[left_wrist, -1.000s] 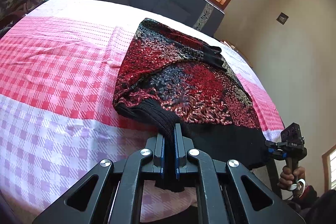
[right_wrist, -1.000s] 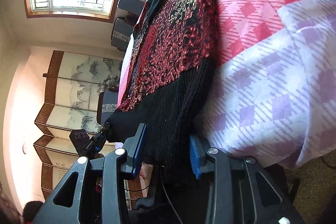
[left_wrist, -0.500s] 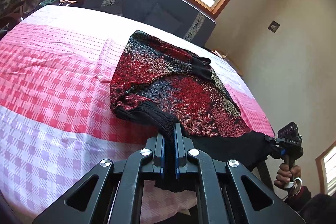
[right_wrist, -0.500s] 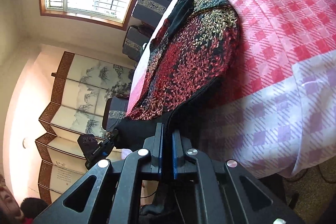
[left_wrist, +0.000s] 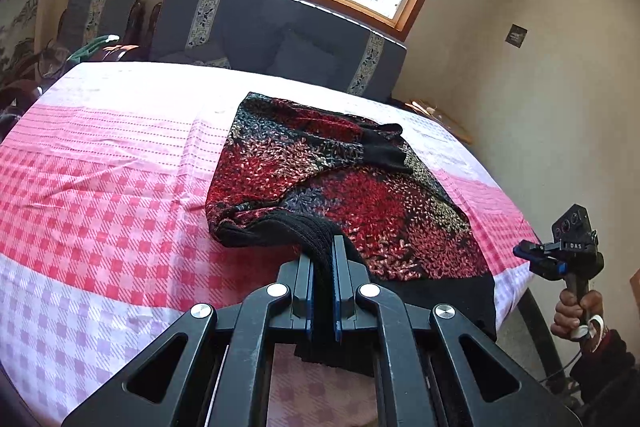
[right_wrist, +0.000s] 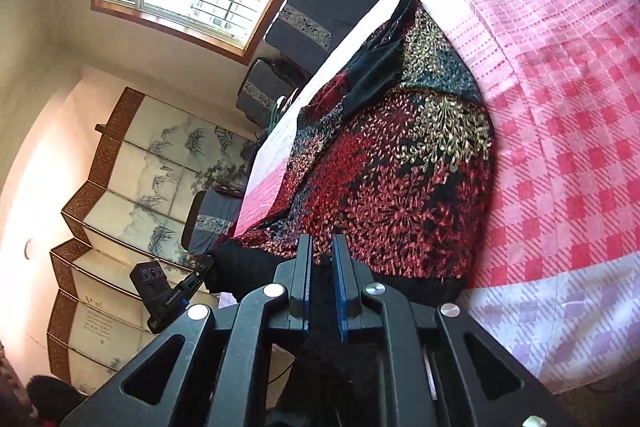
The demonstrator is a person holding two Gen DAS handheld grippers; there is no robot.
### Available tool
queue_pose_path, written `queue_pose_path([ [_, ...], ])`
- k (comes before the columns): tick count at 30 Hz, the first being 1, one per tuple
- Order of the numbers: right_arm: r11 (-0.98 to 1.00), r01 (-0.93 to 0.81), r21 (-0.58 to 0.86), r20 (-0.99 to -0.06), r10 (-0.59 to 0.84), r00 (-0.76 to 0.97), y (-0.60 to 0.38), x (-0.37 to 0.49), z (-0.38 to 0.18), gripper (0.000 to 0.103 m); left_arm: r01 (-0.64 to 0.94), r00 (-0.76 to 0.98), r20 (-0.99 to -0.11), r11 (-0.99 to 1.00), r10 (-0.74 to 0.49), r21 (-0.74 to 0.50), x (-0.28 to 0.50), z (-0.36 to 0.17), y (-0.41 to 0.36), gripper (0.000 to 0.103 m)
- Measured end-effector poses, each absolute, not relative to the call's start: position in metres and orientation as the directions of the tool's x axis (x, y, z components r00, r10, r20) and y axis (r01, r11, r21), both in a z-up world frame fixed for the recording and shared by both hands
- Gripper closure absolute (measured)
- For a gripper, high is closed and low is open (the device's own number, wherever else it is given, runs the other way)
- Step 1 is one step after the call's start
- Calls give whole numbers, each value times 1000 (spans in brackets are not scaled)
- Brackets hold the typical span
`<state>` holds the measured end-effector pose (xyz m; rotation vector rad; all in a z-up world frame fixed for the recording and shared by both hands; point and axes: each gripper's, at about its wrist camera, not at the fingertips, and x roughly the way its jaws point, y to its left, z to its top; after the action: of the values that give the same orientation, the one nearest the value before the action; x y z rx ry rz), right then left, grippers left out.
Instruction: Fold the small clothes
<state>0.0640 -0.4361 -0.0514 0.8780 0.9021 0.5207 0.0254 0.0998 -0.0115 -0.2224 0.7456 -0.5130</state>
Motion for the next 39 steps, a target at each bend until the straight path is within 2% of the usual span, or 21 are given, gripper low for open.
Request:
queue_pose_path([
  [3, 633, 19, 774, -550, 658, 514, -438, 43, -73, 88, 364, 608, -594, 850, -527, -381, 22, -16, 102, 96],
  [6, 587, 43, 809, -525, 688, 501, -439, 26, -95, 84, 364, 606, -594, 848, -530, -386, 20, -20, 104, 96],
  [8, 583, 48, 811, -526, 691, 496, -434, 23, -102, 73, 356, 602, -596, 847, -531, -394, 20, -22, 106, 96],
  [10, 593, 63, 803, -542, 681, 493, -428, 26, -104, 52, 350, 598, -597, 844, -535, -406, 20, -24, 108, 96],
  [13, 692, 123, 712, -648, 578, 497, -416, 34, -95, 38, 350, 599, -594, 842, -538, -410, 18, -25, 109, 96],
  [14, 714, 142, 685, -672, 545, 502, -413, 38, -91, 36, 352, 599, -593, 842, -538, -409, 18, -26, 109, 96],
  [16, 767, 181, 615, -731, 469, 496, -402, 47, -83, 22, 352, 596, -594, 841, -540, -410, 18, -28, 108, 96],
  [17, 809, 198, 553, -768, 402, 498, -396, 52, -80, 20, 352, 592, -595, 838, -544, -416, 18, -29, 108, 96],
  [21, 915, 199, 352, -844, 218, 490, -370, 62, -77, 20, 355, 584, -593, 832, -554, -427, 19, -35, 109, 96],
  [23, 942, 174, 287, -858, 173, 484, -362, 64, -78, 31, 351, 579, -596, 830, -556, -434, 20, -37, 110, 96],
  [25, 959, 161, 234, -872, 134, 471, -363, 60, -78, 58, 345, 575, -598, 828, -559, -442, 21, -40, 113, 96],
  [26, 962, 152, 224, -878, 132, 460, -367, 57, -78, 65, 343, 574, -597, 826, -561, -447, 21, -40, 115, 96],
  [28, 957, 145, 251, -888, 168, 429, -381, 50, -79, 87, 339, 575, -594, 825, -562, -452, 21, -41, 118, 96],
  [29, 947, 151, 284, -889, 200, 412, -389, 46, -79, 91, 337, 575, -594, 825, -562, -455, 21, -41, 119, 96],
  [33, 870, 182, 458, -841, 358, 407, -416, 33, -84, 93, 326, 572, -597, 824, -562, -464, 20, -43, 123, 96],
  [35, 787, 183, 589, -770, 478, 423, -421, 33, -91, 87, 323, 574, -599, 827, -558, -461, 19, -43, 124, 96],
  [38, 724, 199, 660, -716, 526, 458, -422, 33, -99, 84, 320, 570, -606, 829, -554, -458, 19, -43, 124, 96],
  [39, 694, 194, 693, -688, 557, 466, -422, 33, -101, 81, 320, 572, -608, 832, -551, -453, 19, -43, 123, 96],
])
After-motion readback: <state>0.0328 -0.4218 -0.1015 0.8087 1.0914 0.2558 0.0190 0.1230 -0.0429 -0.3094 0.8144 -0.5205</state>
